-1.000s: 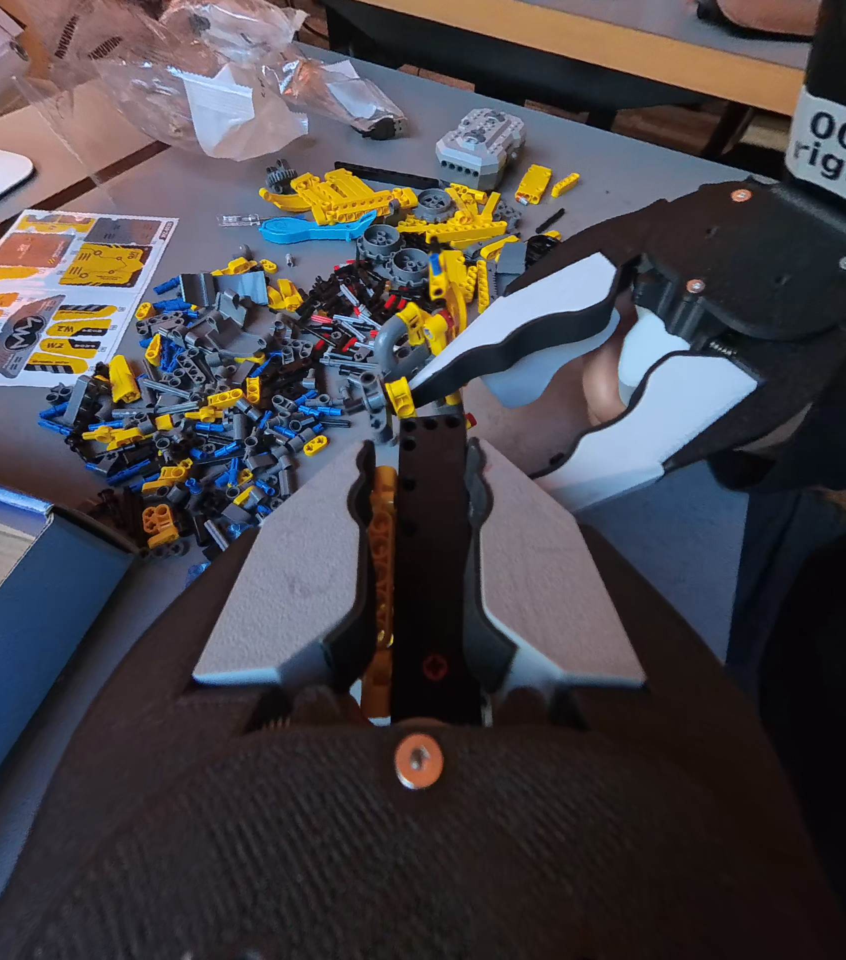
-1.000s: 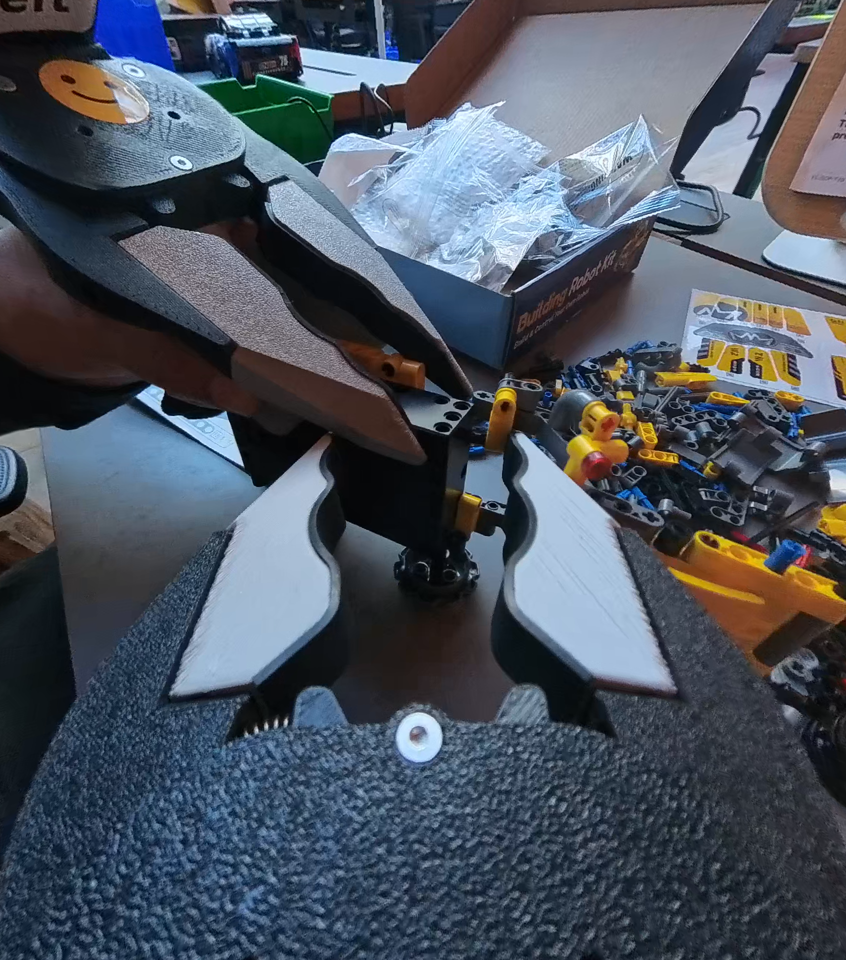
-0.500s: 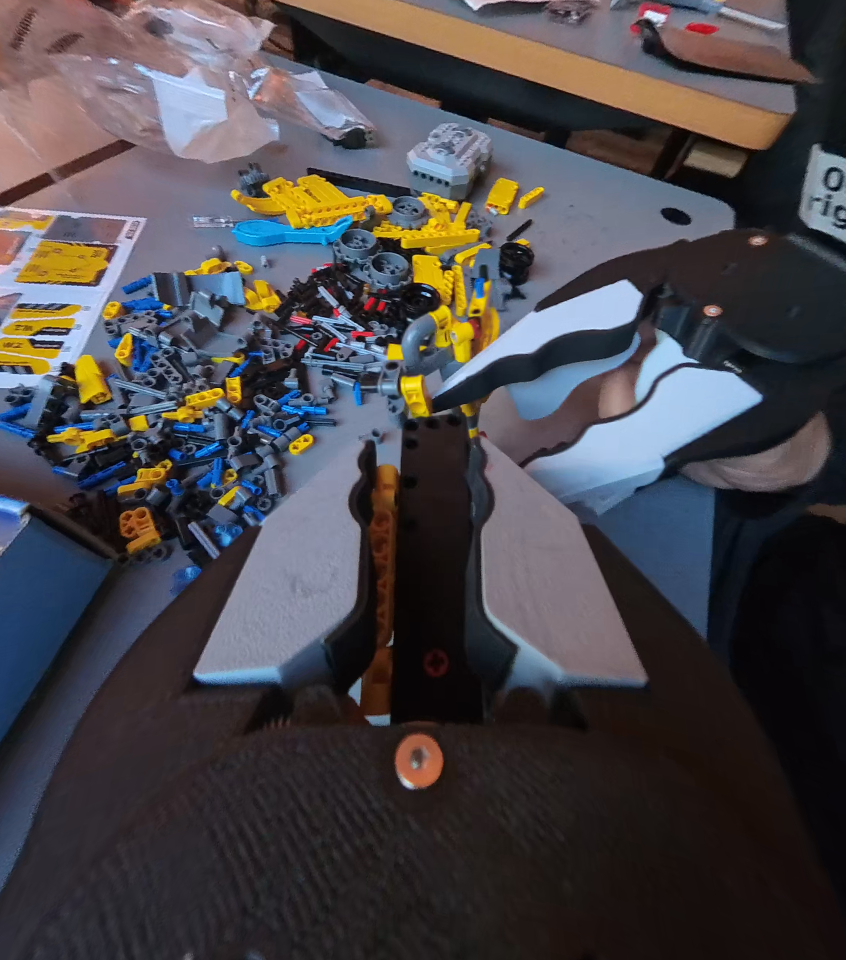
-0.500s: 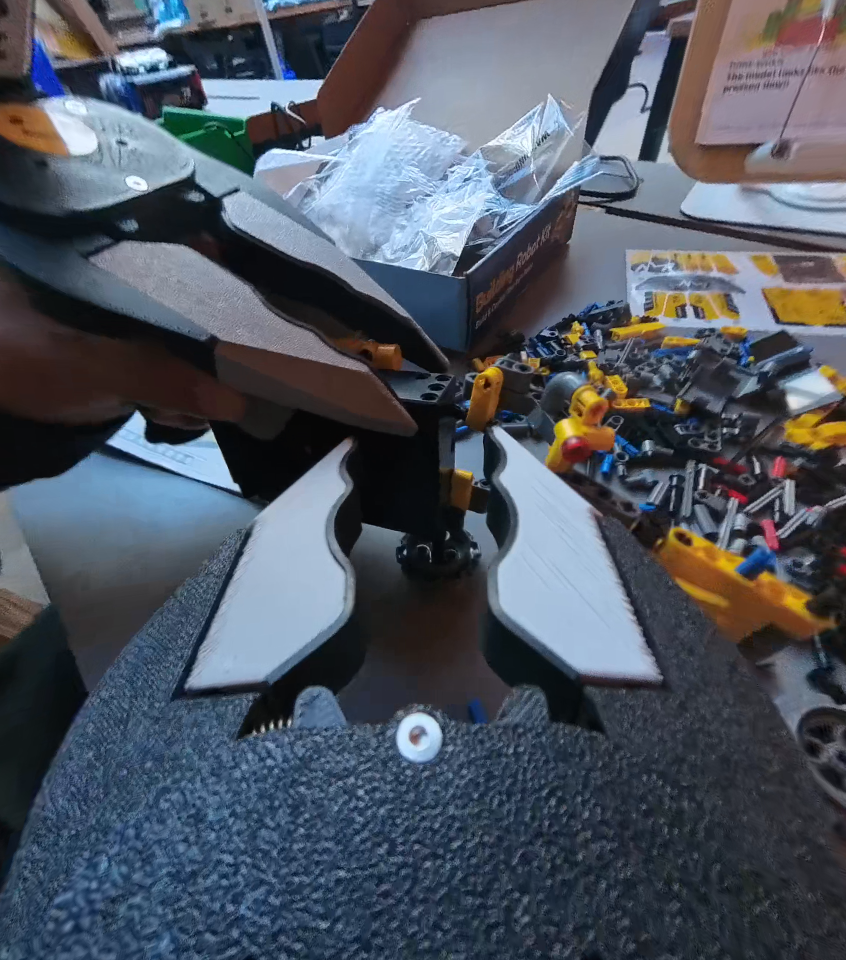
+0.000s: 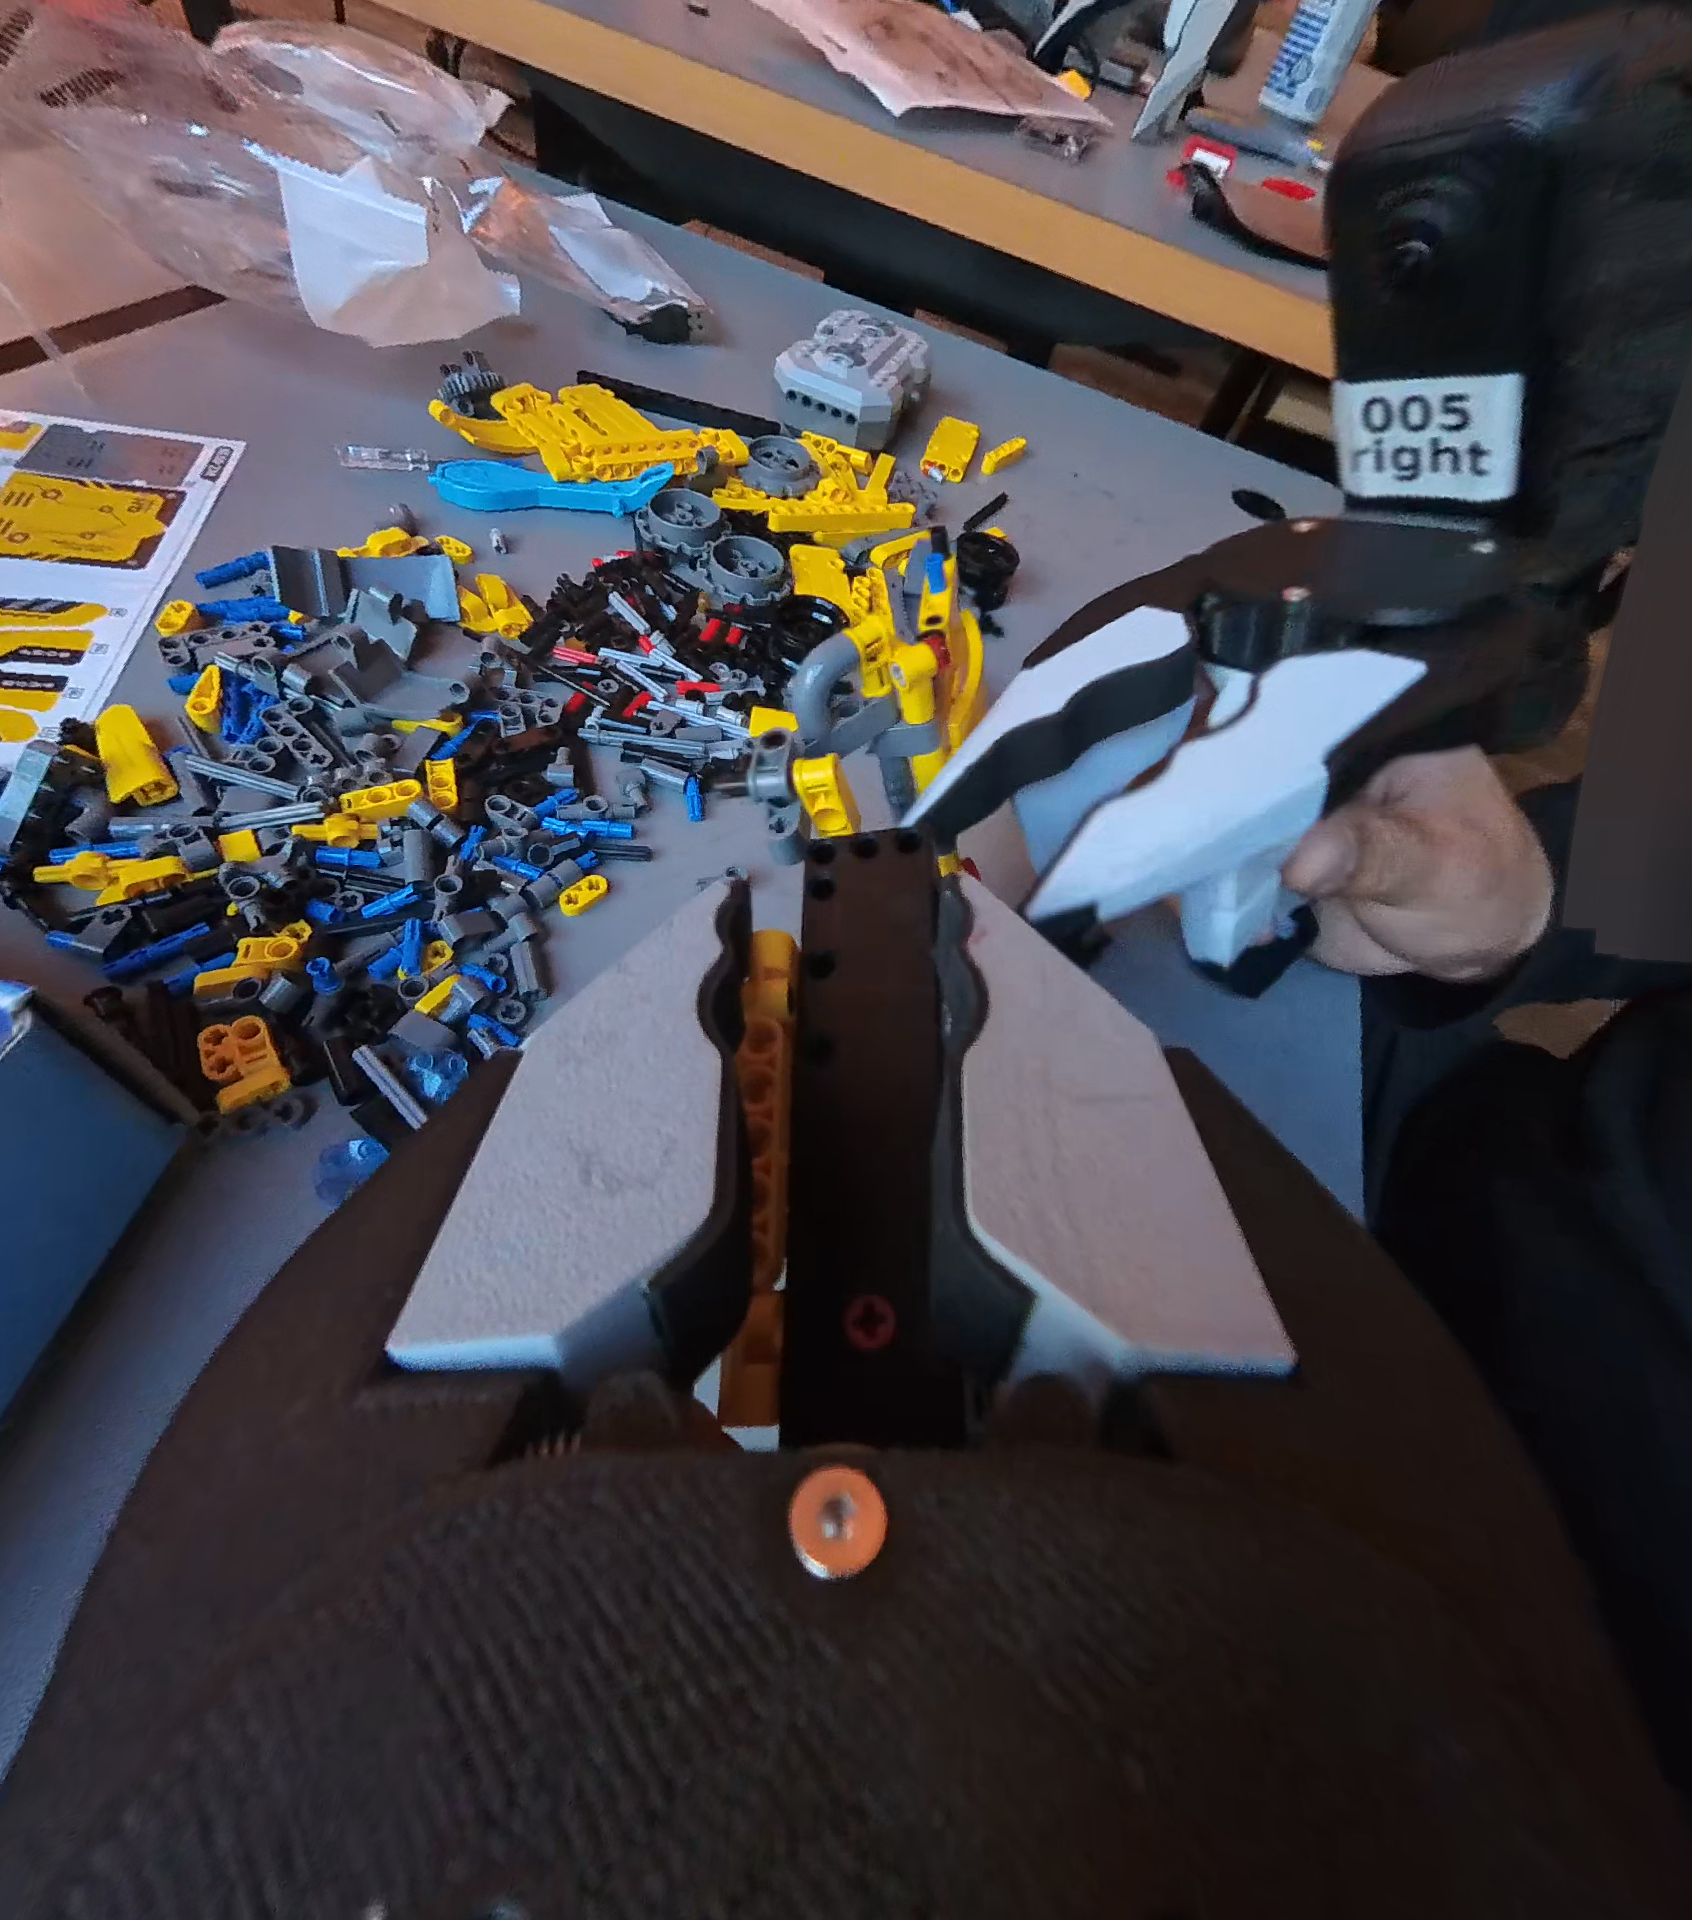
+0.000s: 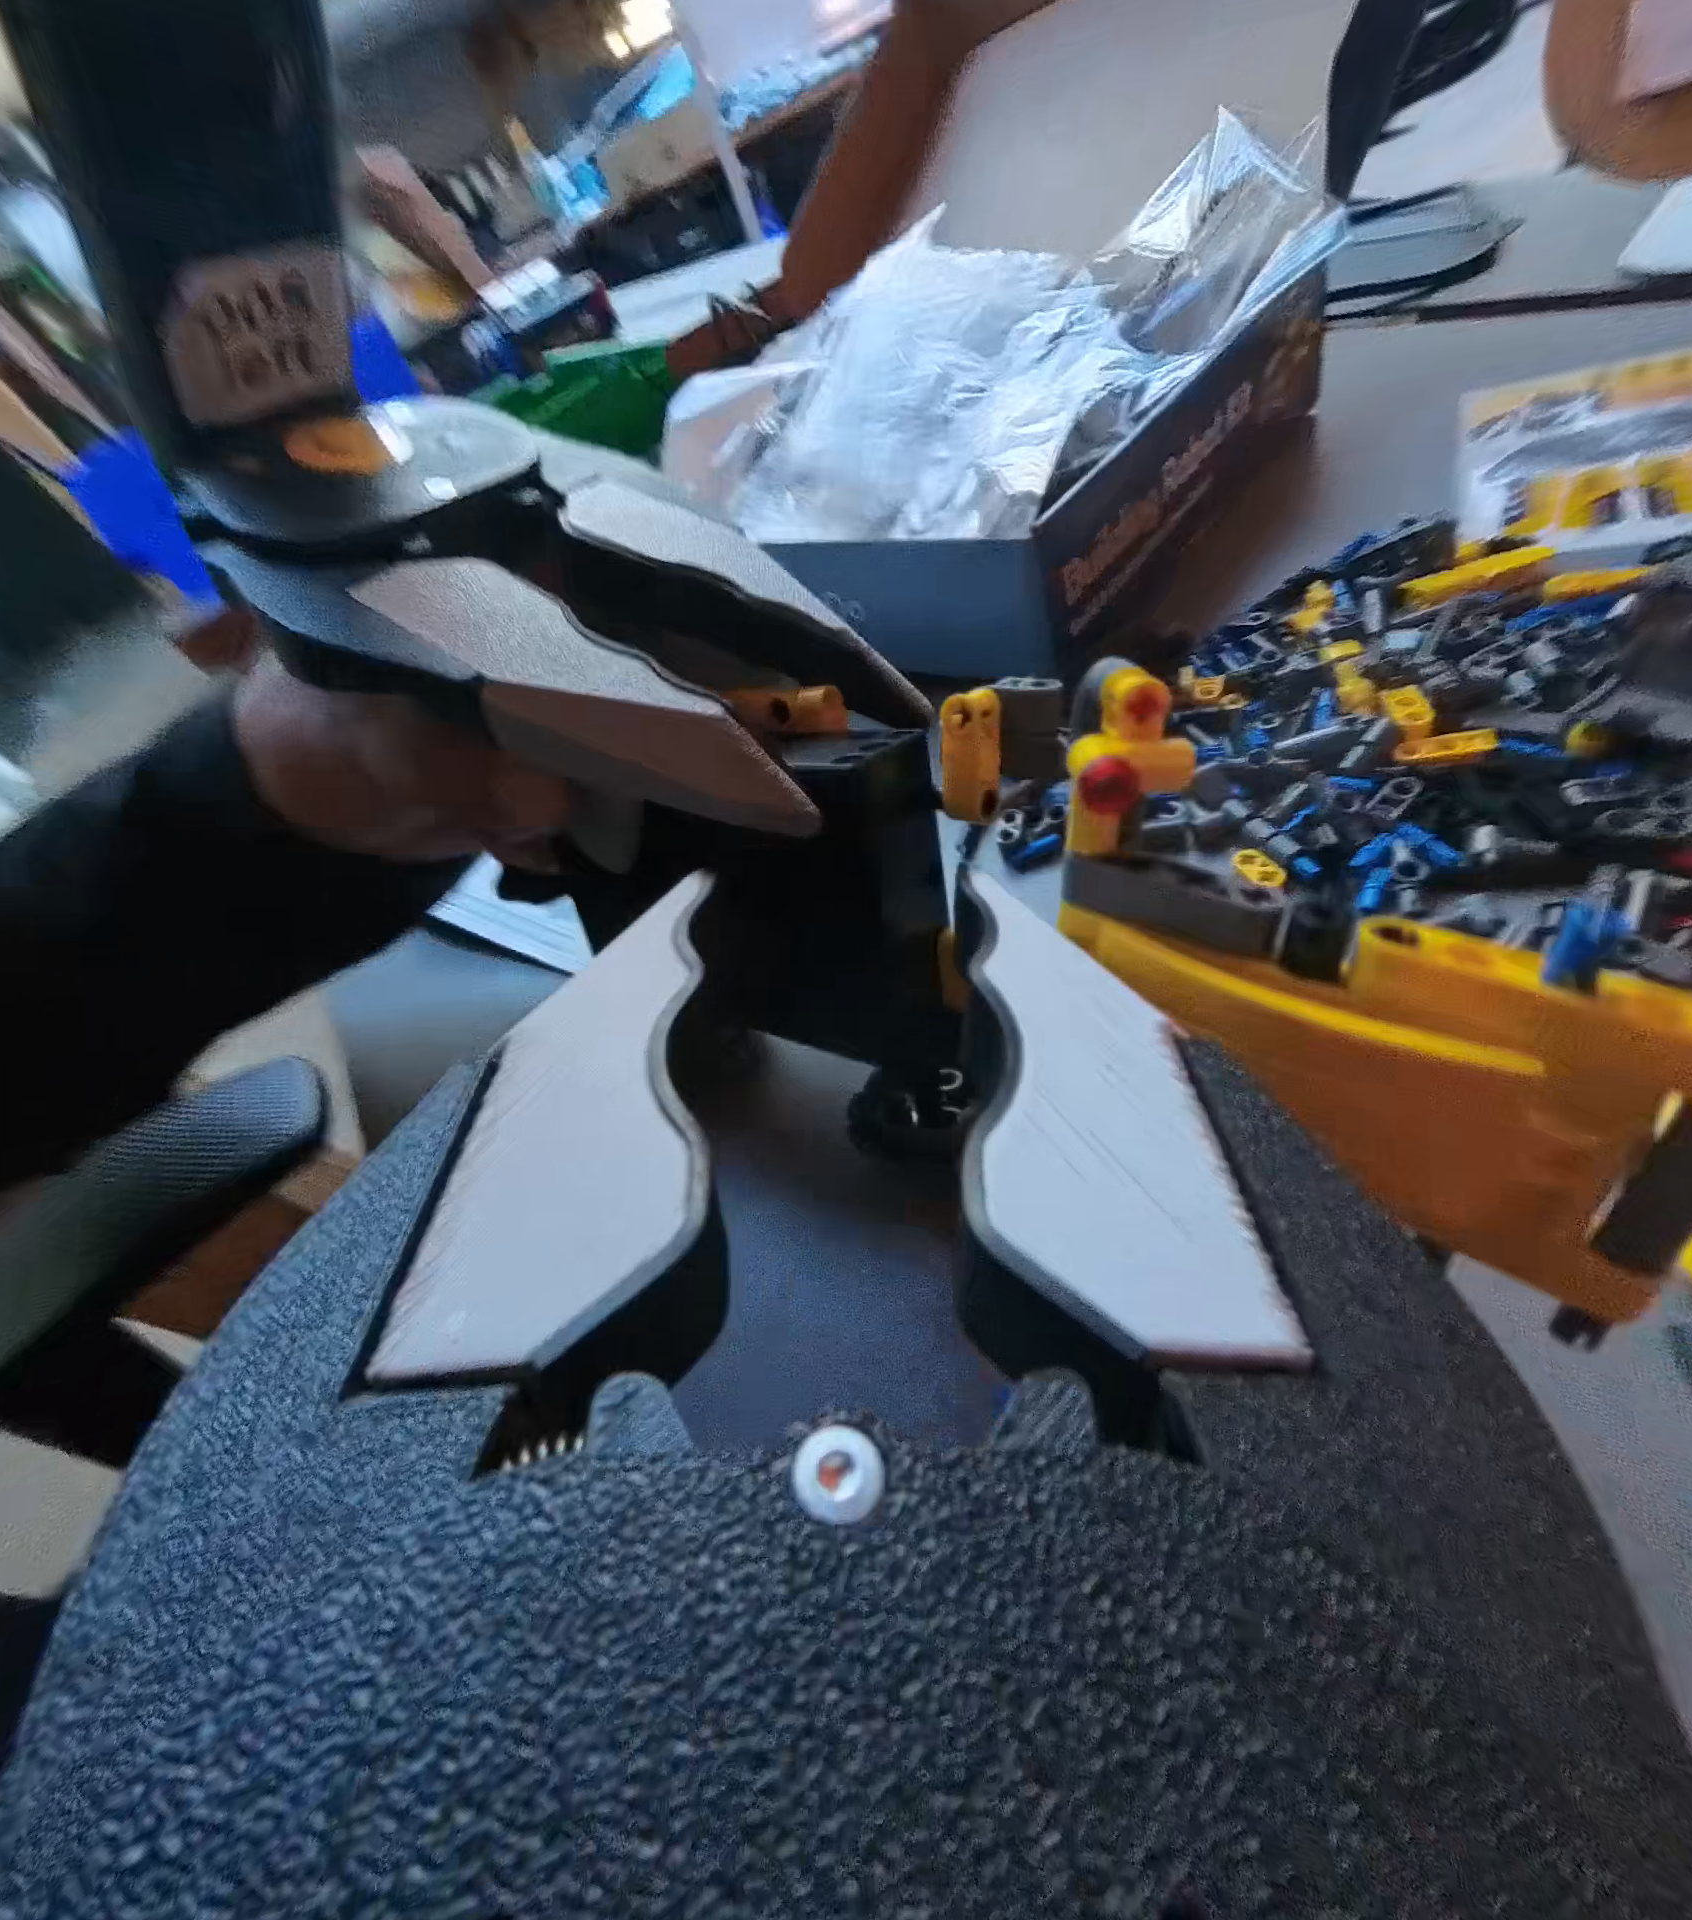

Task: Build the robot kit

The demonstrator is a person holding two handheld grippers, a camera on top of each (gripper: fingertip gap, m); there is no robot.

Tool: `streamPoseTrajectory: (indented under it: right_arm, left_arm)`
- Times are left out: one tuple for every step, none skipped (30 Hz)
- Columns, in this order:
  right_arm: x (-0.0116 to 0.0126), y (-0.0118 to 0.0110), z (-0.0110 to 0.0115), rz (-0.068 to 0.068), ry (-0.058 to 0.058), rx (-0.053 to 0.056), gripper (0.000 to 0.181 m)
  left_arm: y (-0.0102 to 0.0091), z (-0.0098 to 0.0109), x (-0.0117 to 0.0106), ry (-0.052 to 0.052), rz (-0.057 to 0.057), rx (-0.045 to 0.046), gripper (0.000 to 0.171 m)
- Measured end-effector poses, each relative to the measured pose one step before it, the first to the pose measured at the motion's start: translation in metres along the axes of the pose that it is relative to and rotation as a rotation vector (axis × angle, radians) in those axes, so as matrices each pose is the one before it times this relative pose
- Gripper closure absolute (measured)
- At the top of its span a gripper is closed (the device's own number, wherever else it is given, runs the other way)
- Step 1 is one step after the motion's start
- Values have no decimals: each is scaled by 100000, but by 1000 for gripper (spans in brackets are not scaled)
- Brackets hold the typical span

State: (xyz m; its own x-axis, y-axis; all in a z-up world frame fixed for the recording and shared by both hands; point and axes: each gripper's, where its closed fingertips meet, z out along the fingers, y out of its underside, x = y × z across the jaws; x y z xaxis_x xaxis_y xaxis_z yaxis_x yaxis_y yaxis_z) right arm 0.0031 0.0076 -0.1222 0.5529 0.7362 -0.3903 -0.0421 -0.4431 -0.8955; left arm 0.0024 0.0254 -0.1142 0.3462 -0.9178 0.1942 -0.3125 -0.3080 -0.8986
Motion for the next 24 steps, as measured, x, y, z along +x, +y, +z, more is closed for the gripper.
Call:
streamPoseTrajectory:
  right_arm:
    - [59, -293, -223, 3520, -2742, 2163, 142]
    - [-9, -286, -248, 1759, -2086, 2075, 149]
    - [-141, -210, -205, 759, -1886, 1477, 149]
    - [-209, -71, -179, -90, -1240, 661, 146]
    - [-207, -22, -180, -931, -118, 327, 143]
    - [-362, -57, -262, -823, -141, 183, 139]
    - [-758, -316, -460, -108, -2000, 849, 138]
    - [-968, -744, -735, -852, -2750, 2124, 138]
    - [-679, -1066, -961, -3349, -675, 2279, 140]
    - [-118, -1275, -1097, -6089, 2242, 1289, 146]
    - [496, -1329, -1099, -7613, 4183, -485, 152]
    - [881, -1128, -904, -7810, 3698, -3191, 151]
    - [968, -709, -558, -7266, 1304, -6210, 146]
    - [652, -229, -214, -6314, -3014, -8188, 137]
    - [280, 34, 137, -4236, -6451, -7840, 133]
    - [292, -67, 473, -1249, -6339, -5347, 124]
    - [-30, -36, 793, 432, -7700, -4362, 107]
    - [-509, 362, 990, 466, -10058, -6248, 106]
    - [-336, 535, 1055, -402, -8036, -6781, 109]
    - [158, 366, 1108, 130, -3117, -5291, 115]
    - [-46, 410, 1151, 625, -2172, -5596, 126]
    - [-329, 650, 1114, -1145, -2301, -7013, 144]
    - [128, 690, 970, -2930, 1318, -6728, 148]
    - [398, 669, 778, -3074, 3162, -6057, 147]
  left_arm:
    - [-9, -65, 36, 271, 100, 355, 139]
    - [-5, -49, 39, 113, 311, 129, 139]
    - [-23, -59, 65, 298, 627, 171, 139]
    - [-15, -51, 60, 322, 252, 198, 139]
    - [-32, -66, 116, 486, 822, 437, 139]
    - [-8, -86, 144, 285, 1028, 318, 139]
    - [-18, -106, 162, -23, 1152, 182, 139]
    - [-36, -120, 279, 246, 1582, 339, 139]
    - [-20, -121, 405, 615, 2203, 224, 139]
    - [36, -92, 366, 91, 2088, -51, 139]
    - [39, -79, 340, -144, 2386, -192, 139]
    - [3, -57, 355, -61, 2782, 54, 139]
    - [-1, -26, 332, 79, 2361, 183, 139]
    - [-33, -19, 293, 264, 1762, 405, 139]
    - [-14, -13, 257, 279, 1620, 252, 139]
    - [-11, -15, 184, -13, 1260, 78, 139]
    - [-8, 3, 124, -345, 999, -138, 139]
    - [6, 9, 137, -368, 1279, -313, 139]
    - [1, 23, 177, -273, 1448, -461, 139]
    - [34, 50, 181, -191, 1542, -707, 139]
    - [78, 67, 126, -299, 1265, -1193, 139]
    - [115, 75, 87, -393, 1150, -1495, 139]
    - [123, 46, 48, -429, 1081, -1476, 139]
    - [139, 48, -21, -527, 708, -1502, 138]
